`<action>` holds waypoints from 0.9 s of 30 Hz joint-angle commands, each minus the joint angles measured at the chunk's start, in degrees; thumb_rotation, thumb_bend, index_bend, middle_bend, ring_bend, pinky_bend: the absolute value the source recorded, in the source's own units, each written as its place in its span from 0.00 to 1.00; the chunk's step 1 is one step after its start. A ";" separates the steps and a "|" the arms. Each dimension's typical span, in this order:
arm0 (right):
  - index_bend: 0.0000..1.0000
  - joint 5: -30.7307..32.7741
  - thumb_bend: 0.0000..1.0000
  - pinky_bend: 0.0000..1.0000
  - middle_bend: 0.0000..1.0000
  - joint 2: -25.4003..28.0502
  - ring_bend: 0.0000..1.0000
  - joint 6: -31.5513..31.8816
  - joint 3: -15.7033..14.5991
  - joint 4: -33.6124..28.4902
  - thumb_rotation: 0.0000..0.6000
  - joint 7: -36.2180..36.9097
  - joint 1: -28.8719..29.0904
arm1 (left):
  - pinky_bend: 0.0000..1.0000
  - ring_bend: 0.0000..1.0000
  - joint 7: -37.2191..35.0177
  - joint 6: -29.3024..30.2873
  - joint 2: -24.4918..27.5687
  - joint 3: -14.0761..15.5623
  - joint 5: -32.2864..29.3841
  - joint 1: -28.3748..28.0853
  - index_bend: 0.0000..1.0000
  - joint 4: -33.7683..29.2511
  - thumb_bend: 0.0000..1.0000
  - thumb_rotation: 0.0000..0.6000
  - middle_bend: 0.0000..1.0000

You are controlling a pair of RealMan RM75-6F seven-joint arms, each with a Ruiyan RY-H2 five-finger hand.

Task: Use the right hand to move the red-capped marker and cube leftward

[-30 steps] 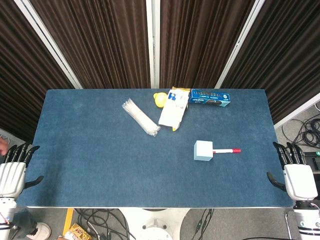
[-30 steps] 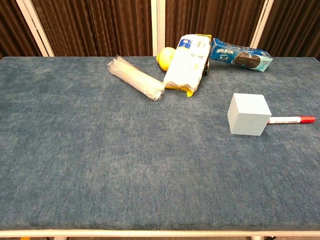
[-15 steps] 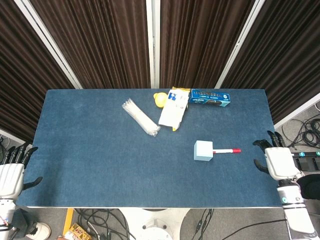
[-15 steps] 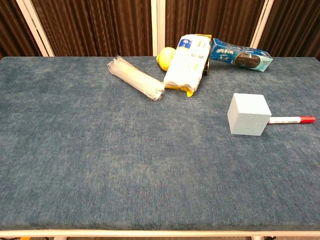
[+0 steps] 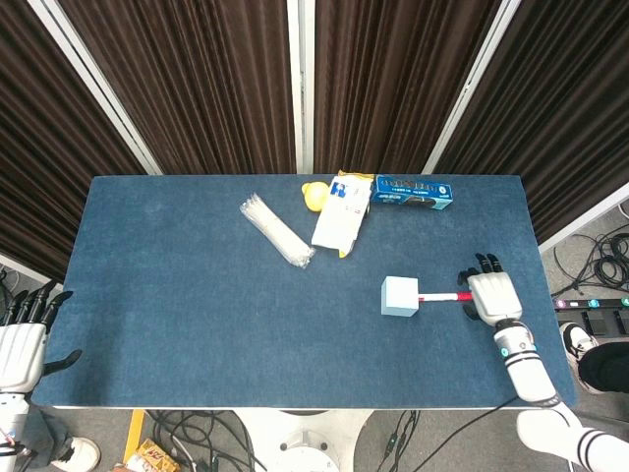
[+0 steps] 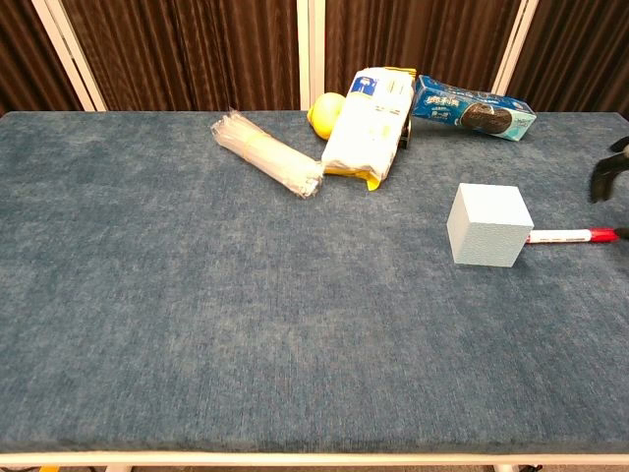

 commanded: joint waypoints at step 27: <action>0.57 1.61 0.35 0.10 0.53 -7.87 0.14 -3.55 -1.44 9.54 1.00 -0.76 4.49 | 0.10 0.12 -0.99 0.07 -0.59 -0.20 -0.84 0.57 0.22 1.16 0.05 1.00 0.15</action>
